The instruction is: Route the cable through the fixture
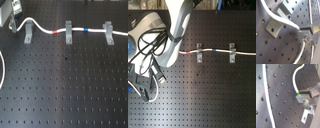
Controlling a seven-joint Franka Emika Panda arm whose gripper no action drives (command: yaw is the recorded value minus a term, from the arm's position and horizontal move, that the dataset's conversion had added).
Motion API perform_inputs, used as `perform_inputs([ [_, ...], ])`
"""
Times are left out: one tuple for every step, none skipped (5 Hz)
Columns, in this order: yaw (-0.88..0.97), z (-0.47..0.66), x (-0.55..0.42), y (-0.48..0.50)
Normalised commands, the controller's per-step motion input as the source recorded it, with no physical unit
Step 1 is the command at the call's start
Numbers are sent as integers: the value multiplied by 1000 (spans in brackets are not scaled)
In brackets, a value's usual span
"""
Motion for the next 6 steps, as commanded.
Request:
perform_inputs([
  [391,-234,-2,4],
  [403,-178,-24,46],
  [443,-132,-24,84],
  [437,-303,-118,56],
  [326,-326,-139,-9],
  [469,-68,3,-49],
])
